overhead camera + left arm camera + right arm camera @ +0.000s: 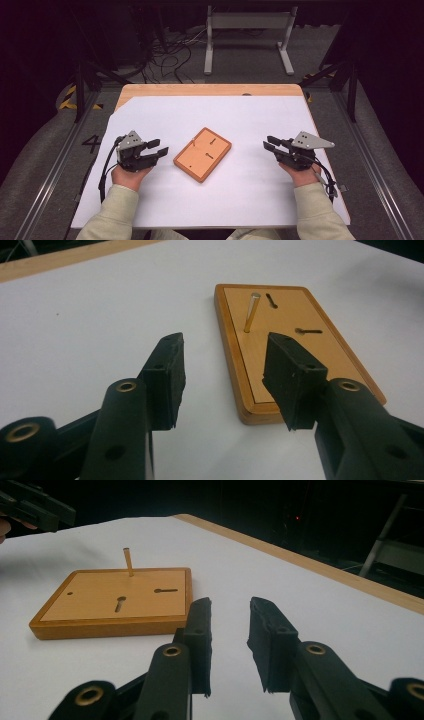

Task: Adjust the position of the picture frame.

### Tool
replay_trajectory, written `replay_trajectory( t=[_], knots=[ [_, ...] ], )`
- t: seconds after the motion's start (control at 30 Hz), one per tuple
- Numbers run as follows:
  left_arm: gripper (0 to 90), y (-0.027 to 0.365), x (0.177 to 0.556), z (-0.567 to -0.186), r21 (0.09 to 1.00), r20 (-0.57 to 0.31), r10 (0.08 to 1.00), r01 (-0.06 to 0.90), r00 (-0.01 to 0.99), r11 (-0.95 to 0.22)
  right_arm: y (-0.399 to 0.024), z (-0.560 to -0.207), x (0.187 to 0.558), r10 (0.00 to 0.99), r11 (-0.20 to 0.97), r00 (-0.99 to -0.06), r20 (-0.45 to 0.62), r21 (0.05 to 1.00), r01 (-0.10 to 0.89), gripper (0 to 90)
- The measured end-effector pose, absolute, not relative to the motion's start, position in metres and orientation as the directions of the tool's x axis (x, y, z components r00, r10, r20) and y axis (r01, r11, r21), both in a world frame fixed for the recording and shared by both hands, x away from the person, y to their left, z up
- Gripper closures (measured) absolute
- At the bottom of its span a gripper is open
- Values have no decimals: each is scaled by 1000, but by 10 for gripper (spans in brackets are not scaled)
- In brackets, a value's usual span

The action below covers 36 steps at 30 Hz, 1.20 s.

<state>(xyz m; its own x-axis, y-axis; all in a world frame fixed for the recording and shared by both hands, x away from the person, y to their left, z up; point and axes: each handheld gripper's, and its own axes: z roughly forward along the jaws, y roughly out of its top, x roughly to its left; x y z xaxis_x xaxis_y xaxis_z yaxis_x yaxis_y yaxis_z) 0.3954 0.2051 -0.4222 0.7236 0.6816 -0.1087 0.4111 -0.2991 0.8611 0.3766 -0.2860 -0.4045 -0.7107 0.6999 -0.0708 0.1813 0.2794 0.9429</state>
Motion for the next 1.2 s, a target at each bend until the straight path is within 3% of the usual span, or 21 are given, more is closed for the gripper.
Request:
replay_trajectory(
  t=[0.17,0.37,0.63,1.2],
  knots=[
    [725,197,402,-422,805,-138,698,490,703,-335,-287,-405,373,703,284,-710,-50,934,215,767],
    [891,187,412,-425,743,-141,684,533,716,-405,-288,-402,369,706,294,-708,-30,921,254,818],
    [895,175,420,-426,685,-151,683,574,715,-449,-285,-396,358,696,336,-715,-72,912,236,861],
    [895,163,438,-445,610,-193,660,616,726,-498,-284,-392,347,689,350,-719,-85,909,228,861]
  ],
)
